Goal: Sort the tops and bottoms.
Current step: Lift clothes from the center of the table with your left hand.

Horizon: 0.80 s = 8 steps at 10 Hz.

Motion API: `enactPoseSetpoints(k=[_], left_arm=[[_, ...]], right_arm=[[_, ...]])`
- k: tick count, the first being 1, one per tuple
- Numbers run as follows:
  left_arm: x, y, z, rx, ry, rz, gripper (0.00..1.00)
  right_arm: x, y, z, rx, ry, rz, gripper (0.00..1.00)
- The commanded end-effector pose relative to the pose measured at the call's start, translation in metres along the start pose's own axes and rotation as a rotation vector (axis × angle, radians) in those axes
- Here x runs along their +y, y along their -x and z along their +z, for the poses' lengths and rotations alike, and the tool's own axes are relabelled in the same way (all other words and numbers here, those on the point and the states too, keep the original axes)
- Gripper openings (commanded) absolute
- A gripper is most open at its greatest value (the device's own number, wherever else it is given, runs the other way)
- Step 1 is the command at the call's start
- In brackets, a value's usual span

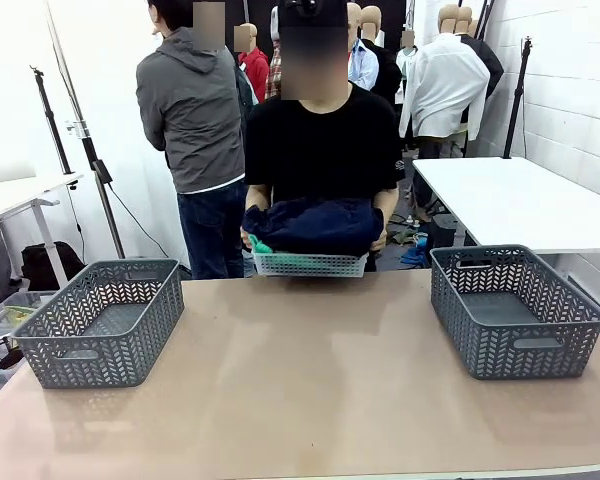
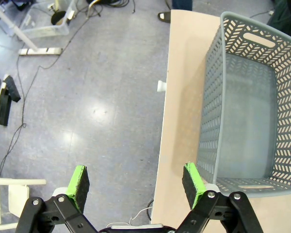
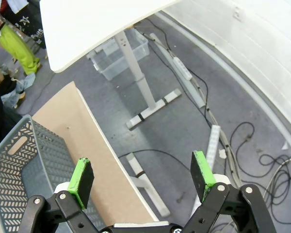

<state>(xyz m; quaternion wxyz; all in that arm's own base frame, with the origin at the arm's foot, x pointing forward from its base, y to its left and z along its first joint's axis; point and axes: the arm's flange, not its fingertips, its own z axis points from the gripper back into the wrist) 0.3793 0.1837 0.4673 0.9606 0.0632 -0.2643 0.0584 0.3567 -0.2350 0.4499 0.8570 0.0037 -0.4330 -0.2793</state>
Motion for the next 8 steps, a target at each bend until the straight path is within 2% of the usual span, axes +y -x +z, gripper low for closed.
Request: enactPoseSetpoints(k=[1, 8], left_arm=[[0.0008, 0.0026, 0.0011, -0.002, 0.001, 0.004, 1.0], [0.0008, 0.0026, 0.0011, -0.002, 0.001, 0.004, 1.0]], right_arm=[[0.0024, -0.0003, 0.0016, 0.004, 0.005, -0.003, 1.0], [0.0024, -0.0003, 0.0016, 0.004, 0.005, -0.003, 1.0]])
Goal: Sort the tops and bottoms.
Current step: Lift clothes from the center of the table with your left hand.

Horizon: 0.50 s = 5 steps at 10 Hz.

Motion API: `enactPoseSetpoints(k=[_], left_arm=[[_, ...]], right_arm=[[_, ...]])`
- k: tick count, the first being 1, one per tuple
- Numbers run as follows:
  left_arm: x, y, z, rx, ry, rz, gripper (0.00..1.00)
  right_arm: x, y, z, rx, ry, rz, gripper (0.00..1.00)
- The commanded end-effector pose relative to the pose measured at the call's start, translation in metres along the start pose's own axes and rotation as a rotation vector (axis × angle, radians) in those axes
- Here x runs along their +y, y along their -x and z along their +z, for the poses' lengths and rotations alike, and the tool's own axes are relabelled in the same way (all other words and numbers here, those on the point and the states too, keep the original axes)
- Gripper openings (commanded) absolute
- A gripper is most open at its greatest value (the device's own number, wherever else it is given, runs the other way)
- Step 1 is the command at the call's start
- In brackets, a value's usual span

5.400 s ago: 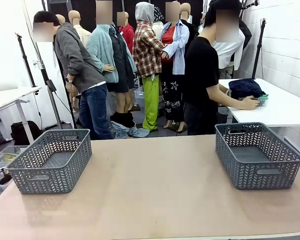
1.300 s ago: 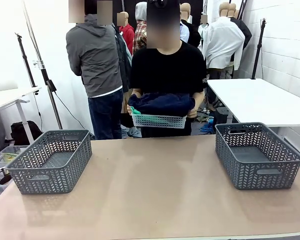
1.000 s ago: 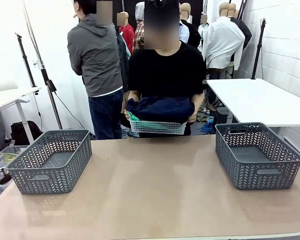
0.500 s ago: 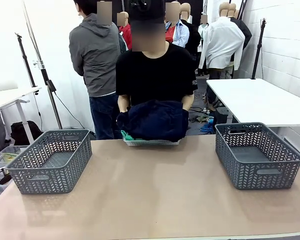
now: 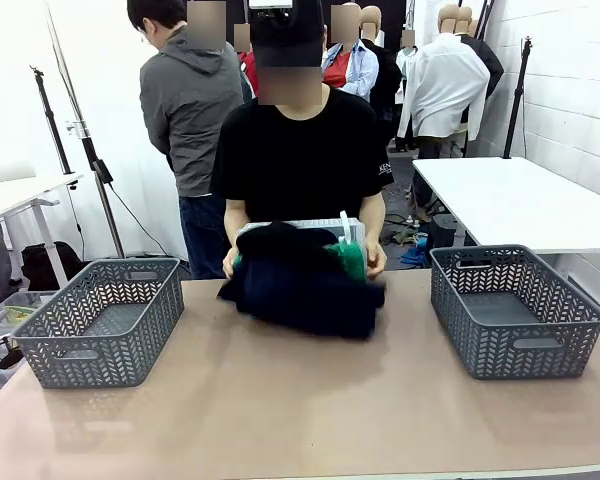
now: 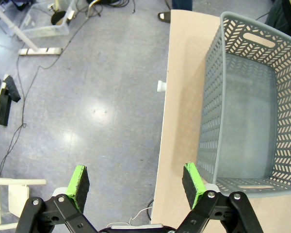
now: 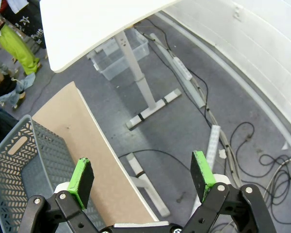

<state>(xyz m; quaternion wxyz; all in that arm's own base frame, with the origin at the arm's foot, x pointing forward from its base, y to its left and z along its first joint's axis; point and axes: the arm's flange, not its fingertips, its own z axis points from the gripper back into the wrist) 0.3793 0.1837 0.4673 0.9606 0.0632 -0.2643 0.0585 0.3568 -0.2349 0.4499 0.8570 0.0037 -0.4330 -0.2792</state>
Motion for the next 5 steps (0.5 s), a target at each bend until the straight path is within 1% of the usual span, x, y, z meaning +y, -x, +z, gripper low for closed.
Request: enactPoseSetpoints(k=[1, 5], left_arm=[[0.0008, 0.0026, 0.0011, -0.002, 0.001, 0.004, 1.0], [0.0008, 0.0026, 0.0011, -0.002, 0.001, 0.004, 1.0]], right_arm=[[0.0023, -0.0003, 0.0016, 0.004, 0.005, -0.004, 1.0], [0.0023, -0.0003, 0.0016, 0.004, 0.005, -0.004, 1.0]])
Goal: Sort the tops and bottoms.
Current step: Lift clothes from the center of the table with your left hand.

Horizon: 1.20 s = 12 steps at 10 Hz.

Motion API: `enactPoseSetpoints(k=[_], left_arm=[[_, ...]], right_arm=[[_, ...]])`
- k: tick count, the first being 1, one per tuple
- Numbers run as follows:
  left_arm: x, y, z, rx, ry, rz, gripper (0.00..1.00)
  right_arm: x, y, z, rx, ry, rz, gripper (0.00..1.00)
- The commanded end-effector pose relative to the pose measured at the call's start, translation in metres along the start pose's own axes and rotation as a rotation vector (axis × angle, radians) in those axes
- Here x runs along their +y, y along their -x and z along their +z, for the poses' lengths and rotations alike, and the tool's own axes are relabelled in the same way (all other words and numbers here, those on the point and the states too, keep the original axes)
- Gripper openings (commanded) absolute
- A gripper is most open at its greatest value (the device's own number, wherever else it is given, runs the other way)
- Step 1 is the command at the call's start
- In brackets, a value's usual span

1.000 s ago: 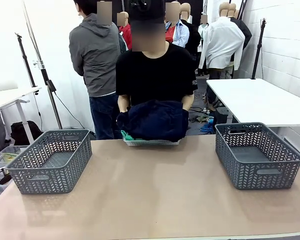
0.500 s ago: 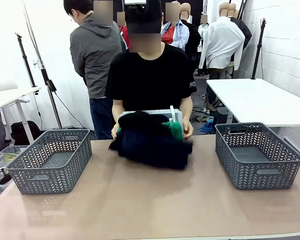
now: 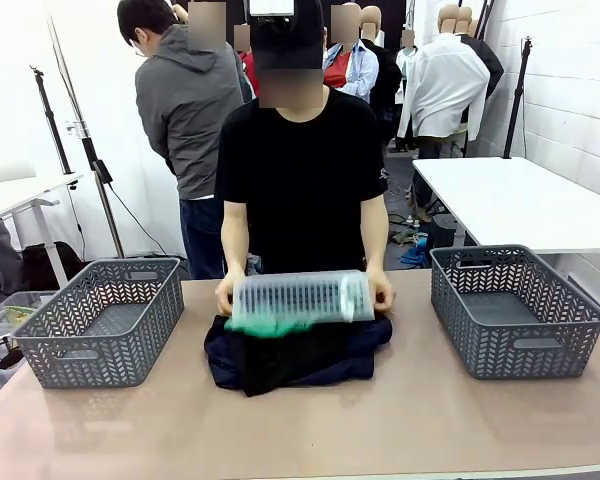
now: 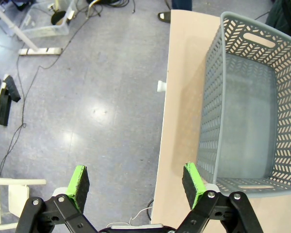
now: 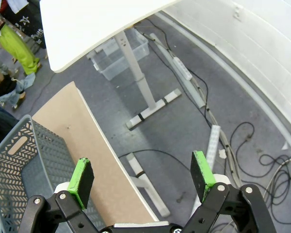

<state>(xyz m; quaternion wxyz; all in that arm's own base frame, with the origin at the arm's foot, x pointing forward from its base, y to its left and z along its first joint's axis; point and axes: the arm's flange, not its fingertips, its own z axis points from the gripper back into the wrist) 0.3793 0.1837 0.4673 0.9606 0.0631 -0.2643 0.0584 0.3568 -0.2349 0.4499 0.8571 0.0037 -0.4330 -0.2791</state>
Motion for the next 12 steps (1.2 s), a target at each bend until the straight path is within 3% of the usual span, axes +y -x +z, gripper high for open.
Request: enactPoseSetpoints(k=[1, 12], left_arm=[[0.0009, 0.0026, 0.0011, -0.002, 0.001, 0.004, 1.0], [0.0009, 0.0026, 0.0011, -0.002, 0.001, 0.004, 1.0]], right_arm=[[0.0022, -0.0003, 0.0016, 0.004, 0.005, -0.004, 1.0], [0.0022, -0.0003, 0.0016, 0.004, 0.005, -0.004, 1.0]])
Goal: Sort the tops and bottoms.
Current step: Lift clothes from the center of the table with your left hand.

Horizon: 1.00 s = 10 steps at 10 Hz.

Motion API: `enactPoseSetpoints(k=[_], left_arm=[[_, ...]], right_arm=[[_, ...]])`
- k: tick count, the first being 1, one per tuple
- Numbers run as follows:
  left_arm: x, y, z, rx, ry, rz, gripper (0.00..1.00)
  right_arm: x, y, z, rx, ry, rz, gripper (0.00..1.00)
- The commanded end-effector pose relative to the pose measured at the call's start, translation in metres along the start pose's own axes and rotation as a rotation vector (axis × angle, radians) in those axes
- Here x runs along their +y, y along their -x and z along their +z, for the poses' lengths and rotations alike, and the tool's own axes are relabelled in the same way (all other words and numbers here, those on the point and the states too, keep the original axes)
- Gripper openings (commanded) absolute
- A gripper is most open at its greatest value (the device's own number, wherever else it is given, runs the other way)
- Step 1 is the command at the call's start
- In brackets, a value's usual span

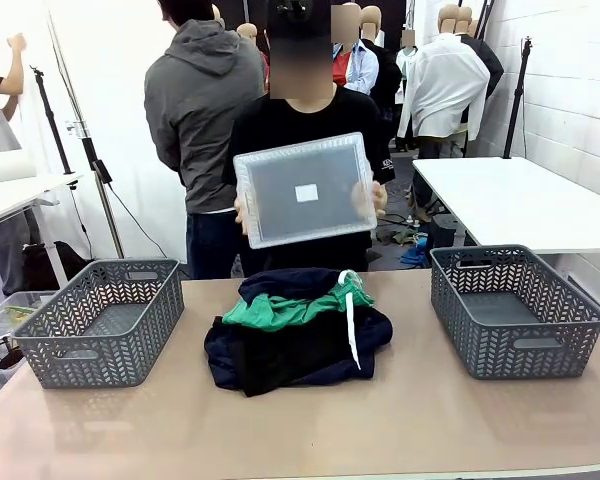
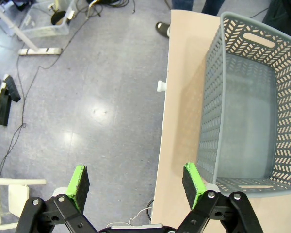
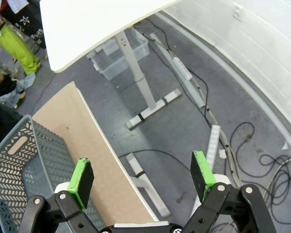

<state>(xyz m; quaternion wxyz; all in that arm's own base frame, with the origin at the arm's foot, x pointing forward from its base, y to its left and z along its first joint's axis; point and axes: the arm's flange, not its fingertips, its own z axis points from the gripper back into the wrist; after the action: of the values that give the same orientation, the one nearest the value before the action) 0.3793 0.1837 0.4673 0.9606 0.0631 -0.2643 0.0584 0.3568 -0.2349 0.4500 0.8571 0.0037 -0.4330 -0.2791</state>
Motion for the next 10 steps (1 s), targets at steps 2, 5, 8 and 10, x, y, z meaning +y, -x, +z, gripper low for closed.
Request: enactPoseSetpoints(k=[2, 5, 8, 10], left_arm=[[0.0009, 0.0026, 0.0011, -0.002, 0.001, 0.004, 1.0], [0.0009, 0.0026, 0.0011, -0.002, 0.001, 0.004, 1.0], [0.0009, 0.0026, 0.0011, -0.002, 0.001, 0.004, 1.0], [0.0009, 0.0026, 0.0011, -0.002, 0.001, 0.004, 1.0]], right_arm=[[0.0022, -0.0003, 0.0016, 0.004, 0.005, -0.004, 1.0], [0.0022, -0.0003, 0.0016, 0.004, 0.005, -0.004, 1.0], [0.0022, -0.0003, 0.0016, 0.004, 0.005, -0.004, 1.0], [0.0022, -0.0003, 0.0016, 0.004, 0.005, -0.004, 1.0]])
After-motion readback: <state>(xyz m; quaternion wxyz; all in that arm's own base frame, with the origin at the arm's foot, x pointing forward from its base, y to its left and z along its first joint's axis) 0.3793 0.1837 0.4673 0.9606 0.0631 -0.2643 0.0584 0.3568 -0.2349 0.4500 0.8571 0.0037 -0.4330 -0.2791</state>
